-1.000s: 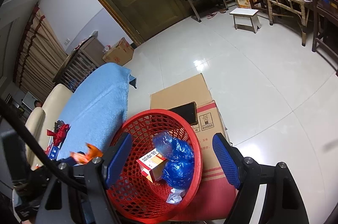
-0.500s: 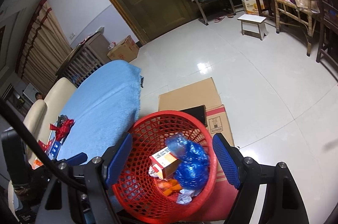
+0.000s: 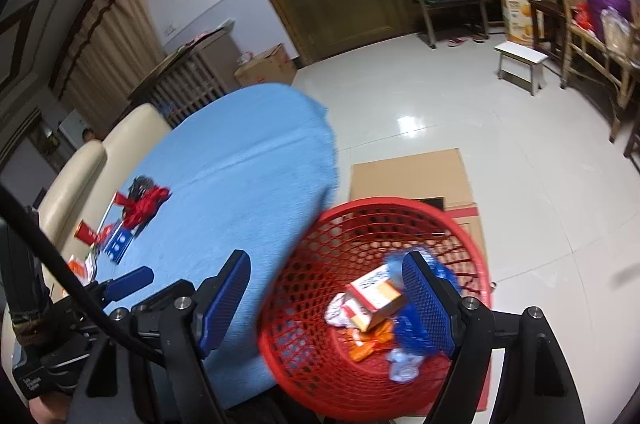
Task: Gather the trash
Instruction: 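Move both open tools back over the table toward the remaining trash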
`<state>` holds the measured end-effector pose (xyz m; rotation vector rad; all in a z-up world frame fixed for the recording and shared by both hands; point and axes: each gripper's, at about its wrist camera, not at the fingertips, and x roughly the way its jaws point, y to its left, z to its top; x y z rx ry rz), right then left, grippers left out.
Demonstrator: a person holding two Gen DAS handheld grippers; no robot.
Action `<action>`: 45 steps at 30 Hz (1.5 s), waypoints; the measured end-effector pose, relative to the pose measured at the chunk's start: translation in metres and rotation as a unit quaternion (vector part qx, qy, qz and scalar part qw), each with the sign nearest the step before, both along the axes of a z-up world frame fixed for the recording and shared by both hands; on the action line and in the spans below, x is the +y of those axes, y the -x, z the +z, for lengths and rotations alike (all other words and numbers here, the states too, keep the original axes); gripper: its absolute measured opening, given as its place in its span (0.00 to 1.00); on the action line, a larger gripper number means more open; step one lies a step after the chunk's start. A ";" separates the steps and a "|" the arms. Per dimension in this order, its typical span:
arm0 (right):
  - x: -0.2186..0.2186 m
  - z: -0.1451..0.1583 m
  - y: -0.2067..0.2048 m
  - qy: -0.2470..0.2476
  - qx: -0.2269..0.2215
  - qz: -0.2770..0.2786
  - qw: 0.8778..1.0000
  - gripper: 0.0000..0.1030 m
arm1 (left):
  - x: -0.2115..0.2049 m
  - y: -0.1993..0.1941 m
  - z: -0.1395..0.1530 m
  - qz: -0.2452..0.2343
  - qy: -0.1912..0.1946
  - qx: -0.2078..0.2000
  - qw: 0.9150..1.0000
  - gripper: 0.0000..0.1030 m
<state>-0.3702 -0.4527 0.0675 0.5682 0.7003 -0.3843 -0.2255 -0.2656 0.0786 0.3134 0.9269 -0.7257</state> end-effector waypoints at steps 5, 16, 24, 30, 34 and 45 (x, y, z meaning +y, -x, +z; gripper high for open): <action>0.027 0.002 -0.025 0.010 0.009 0.030 0.999 0.79 | 0.038 -0.018 -0.004 0.038 0.017 0.008 0.999 0.74; 0.099 -0.017 -0.099 0.012 0.043 0.116 0.992 0.79 | 0.154 -0.086 -0.027 0.165 0.027 0.026 0.986 0.74; 0.134 -0.033 -0.137 0.015 0.067 0.156 0.985 0.79 | 0.222 -0.180 -0.006 0.215 0.028 -0.048 0.975 0.81; 0.135 -0.040 -0.154 0.011 0.080 0.154 0.985 0.79 | 0.221 -0.234 -0.015 0.181 0.005 -0.050 0.982 0.81; 0.134 -0.046 -0.169 0.006 0.089 0.156 0.984 0.79 | 0.211 -0.250 -0.029 0.149 -0.009 -0.035 0.988 0.81; 0.150 -0.047 -0.220 0.008 0.088 0.187 0.978 0.79 | 0.208 -0.274 -0.043 0.134 -0.018 -0.024 0.991 0.83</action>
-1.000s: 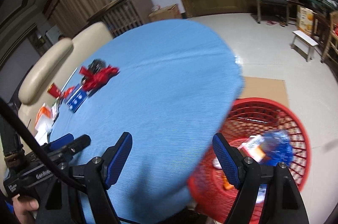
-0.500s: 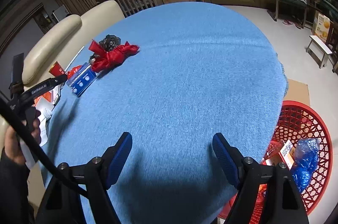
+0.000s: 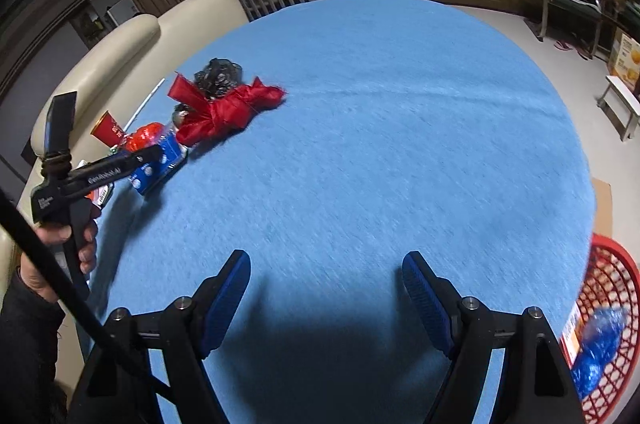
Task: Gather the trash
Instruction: 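Move both open tools back over the table toward the remaining trash, then grasp the blue-white foil packet with the left tool while the right tool grasps the red ribbon bag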
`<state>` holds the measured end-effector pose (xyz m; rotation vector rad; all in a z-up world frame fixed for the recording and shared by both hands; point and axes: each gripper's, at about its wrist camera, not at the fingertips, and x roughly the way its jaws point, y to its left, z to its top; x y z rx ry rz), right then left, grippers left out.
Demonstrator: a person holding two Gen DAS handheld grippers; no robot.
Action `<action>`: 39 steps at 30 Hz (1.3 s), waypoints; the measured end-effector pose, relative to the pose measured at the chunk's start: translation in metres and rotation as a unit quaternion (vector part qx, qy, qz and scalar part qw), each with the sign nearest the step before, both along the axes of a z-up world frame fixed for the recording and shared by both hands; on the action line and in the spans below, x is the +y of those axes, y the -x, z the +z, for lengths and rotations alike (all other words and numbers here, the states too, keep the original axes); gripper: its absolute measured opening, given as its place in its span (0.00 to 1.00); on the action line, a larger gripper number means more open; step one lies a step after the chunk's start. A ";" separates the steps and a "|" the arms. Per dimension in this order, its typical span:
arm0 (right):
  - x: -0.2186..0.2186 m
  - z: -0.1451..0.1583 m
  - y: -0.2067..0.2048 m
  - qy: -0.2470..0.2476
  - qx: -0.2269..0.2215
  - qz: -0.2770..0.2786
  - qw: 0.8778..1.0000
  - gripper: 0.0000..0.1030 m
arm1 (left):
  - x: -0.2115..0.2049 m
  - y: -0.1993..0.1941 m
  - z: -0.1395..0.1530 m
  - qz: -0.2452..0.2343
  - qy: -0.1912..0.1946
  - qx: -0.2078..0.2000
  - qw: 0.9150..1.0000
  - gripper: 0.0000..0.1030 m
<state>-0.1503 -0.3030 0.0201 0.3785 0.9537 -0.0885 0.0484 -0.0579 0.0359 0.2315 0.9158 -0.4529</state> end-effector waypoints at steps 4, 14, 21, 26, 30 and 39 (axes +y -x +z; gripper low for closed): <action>0.007 0.001 -0.018 0.005 -0.005 0.010 1.000 0.79 | 0.002 0.005 -0.001 -0.014 0.007 0.005 1.000 0.83; 0.022 -0.005 -0.042 -0.004 0.003 0.026 1.000 0.79 | 0.024 -0.004 0.022 -0.043 0.034 -0.001 0.998 0.84; 0.025 -0.007 -0.045 -0.004 0.005 0.028 1.000 0.79 | -0.008 -0.010 -0.003 -0.088 0.005 0.036 0.995 0.84; 0.022 -0.004 -0.053 0.002 0.003 0.027 1.000 0.79 | -0.011 -0.001 -0.010 -0.077 0.013 0.041 0.996 0.64; 0.021 -0.001 -0.073 0.000 -0.002 0.024 1.000 0.79 | 0.001 0.018 -0.007 -0.040 0.010 0.027 0.999 0.64; 0.043 -0.001 -0.159 -0.051 -0.003 0.028 0.998 0.79 | 0.045 0.067 0.004 0.057 0.045 0.012 0.997 0.64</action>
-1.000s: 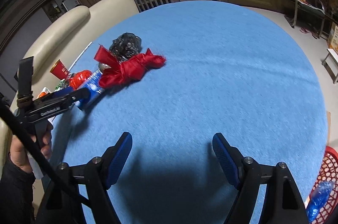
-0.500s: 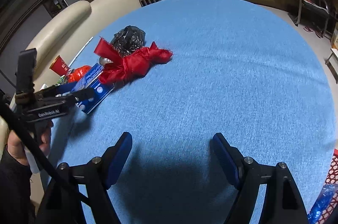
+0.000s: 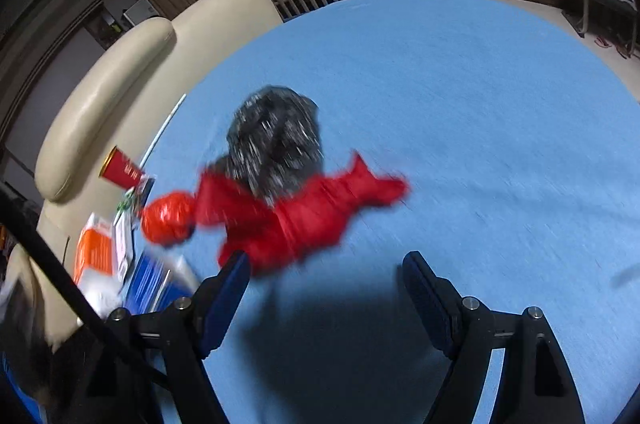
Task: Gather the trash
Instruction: 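Grasp the blue-white foil packet with the left tool while the right tool grasps the red ribbon bag, then lift both held items off the table and turn toward the red basket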
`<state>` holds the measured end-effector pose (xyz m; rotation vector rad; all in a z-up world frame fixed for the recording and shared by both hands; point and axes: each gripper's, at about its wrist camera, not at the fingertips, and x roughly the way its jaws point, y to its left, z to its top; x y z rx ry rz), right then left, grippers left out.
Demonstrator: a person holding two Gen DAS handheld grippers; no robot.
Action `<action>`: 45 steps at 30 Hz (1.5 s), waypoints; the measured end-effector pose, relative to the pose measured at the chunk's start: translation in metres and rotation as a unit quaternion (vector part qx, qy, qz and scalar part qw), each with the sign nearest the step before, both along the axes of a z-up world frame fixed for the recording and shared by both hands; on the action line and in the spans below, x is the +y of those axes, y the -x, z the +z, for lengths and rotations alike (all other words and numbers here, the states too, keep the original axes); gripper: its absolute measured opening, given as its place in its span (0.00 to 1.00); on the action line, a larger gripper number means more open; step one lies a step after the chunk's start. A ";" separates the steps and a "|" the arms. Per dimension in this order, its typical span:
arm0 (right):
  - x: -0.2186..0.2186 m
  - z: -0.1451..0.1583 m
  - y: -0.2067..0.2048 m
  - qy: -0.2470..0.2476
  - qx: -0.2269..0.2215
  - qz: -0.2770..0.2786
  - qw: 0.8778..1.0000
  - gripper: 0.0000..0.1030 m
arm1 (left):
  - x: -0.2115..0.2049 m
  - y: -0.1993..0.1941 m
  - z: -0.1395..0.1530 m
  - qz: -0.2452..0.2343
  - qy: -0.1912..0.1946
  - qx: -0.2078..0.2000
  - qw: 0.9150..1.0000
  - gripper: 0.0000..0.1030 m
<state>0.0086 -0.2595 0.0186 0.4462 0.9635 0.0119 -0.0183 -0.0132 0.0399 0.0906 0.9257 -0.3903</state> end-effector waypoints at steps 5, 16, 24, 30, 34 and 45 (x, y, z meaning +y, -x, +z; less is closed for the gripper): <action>0.030 -0.010 -0.032 0.046 0.017 0.015 0.999 0.78 | 0.009 0.004 0.001 0.012 0.003 0.005 1.000 0.64; 0.032 0.019 0.021 0.080 -0.022 0.038 0.996 0.37 | -0.002 0.030 0.008 0.019 0.004 -0.007 1.000 0.64; 0.011 0.030 0.101 0.073 -0.036 0.026 0.996 0.37 | -0.017 0.068 0.012 0.053 -0.015 -0.004 0.998 0.64; 0.002 0.029 0.155 0.063 -0.043 0.014 0.997 0.37 | -0.028 0.101 0.021 0.062 -0.021 -0.010 0.998 0.64; -0.005 0.038 0.197 0.061 -0.061 0.004 0.996 0.37 | -0.040 0.121 0.028 0.055 -0.026 -0.018 0.998 0.64; -0.027 0.052 0.267 0.060 -0.086 -0.026 0.994 0.37 | -0.068 0.153 0.040 0.031 -0.036 -0.035 0.998 0.64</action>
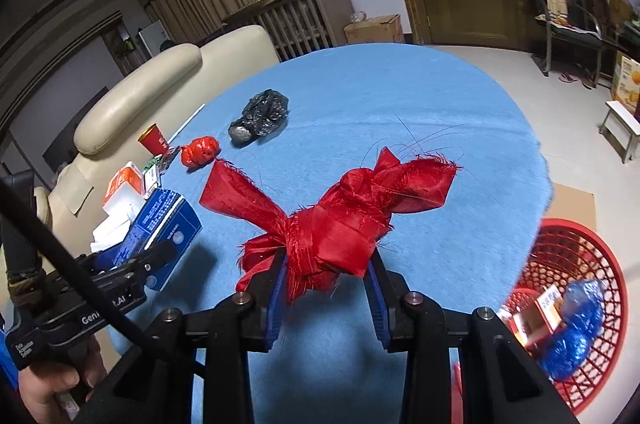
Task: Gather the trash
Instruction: 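Lift both held items off the table and turn toward the red basket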
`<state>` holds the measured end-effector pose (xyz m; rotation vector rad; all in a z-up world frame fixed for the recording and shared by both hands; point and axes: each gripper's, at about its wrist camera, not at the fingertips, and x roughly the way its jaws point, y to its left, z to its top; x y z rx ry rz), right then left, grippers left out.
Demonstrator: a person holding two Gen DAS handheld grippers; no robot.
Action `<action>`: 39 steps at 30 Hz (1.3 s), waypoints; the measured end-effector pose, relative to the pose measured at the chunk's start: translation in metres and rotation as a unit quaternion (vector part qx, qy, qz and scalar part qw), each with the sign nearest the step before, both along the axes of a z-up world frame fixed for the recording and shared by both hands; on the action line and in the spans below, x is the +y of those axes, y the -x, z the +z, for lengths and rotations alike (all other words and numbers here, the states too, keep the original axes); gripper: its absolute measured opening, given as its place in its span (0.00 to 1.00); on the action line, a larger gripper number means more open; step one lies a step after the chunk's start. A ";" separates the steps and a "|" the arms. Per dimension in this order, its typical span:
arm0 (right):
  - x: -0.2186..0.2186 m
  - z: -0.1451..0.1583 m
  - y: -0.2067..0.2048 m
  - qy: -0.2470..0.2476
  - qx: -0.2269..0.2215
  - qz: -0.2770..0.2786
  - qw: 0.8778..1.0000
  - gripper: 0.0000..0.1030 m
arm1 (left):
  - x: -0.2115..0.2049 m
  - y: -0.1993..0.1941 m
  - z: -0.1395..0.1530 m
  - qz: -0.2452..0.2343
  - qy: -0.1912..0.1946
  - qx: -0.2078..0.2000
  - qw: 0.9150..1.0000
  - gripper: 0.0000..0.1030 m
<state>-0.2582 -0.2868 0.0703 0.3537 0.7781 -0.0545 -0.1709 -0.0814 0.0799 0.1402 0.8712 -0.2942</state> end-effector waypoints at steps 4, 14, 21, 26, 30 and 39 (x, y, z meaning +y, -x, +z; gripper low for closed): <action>-0.005 -0.002 0.011 -0.003 0.000 -0.005 1.000 0.37 | -0.006 0.005 0.001 -0.005 -0.006 -0.004 1.000 0.64; -0.003 -0.006 0.015 -0.005 0.003 -0.002 1.000 0.37 | -0.009 0.005 0.000 -0.007 -0.015 -0.006 1.000 0.64; 0.000 -0.006 0.015 -0.002 0.004 0.001 1.000 0.37 | -0.009 0.006 0.000 -0.006 -0.013 -0.007 1.000 0.64; 0.000 -0.004 0.015 -0.001 0.001 0.003 1.000 0.37 | -0.008 0.006 0.001 -0.004 -0.012 -0.007 1.000 0.64; 0.000 -0.004 0.017 0.000 -0.001 0.003 1.000 0.37 | -0.007 0.006 0.002 -0.005 -0.012 -0.008 1.000 0.64; -0.003 -0.001 0.022 0.000 -0.005 -0.001 1.000 0.37 | -0.010 0.007 0.002 -0.007 -0.012 -0.009 1.000 0.64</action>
